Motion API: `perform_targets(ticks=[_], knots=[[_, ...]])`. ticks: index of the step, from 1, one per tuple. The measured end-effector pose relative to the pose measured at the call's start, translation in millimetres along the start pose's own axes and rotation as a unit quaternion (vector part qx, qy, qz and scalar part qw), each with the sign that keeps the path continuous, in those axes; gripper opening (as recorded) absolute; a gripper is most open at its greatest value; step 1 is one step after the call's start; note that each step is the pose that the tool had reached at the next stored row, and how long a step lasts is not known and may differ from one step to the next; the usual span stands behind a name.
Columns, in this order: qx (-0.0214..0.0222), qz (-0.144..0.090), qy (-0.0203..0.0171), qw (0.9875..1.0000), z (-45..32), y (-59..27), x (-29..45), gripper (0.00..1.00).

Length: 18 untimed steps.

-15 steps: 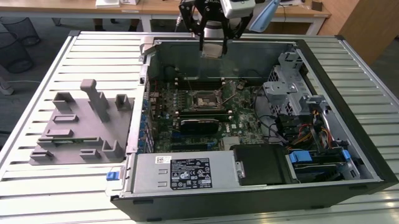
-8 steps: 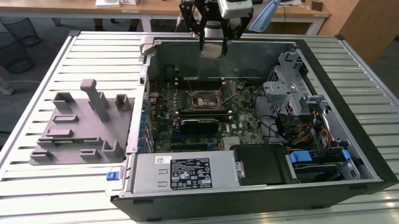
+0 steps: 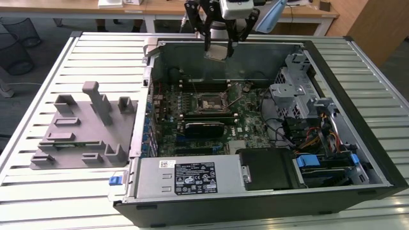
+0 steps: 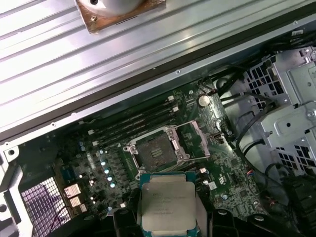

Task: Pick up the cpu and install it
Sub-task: 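Place the cpu into insertion slot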

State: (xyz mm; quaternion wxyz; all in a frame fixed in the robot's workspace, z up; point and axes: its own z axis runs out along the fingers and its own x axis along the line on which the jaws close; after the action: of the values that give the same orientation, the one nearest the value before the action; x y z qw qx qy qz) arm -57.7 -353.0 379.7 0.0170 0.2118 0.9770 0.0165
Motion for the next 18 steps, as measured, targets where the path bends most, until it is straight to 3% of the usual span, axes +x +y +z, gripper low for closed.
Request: perform_targets(ticks=[9, 18], knots=[[0.0012, 0.046, -0.0018, 0.9989, 0.5, 0.2, 0.1, 0.53], [0.0024, 0.092, -0.0036, 0.9958, 0.9, 0.2, 0.1, 0.53]])
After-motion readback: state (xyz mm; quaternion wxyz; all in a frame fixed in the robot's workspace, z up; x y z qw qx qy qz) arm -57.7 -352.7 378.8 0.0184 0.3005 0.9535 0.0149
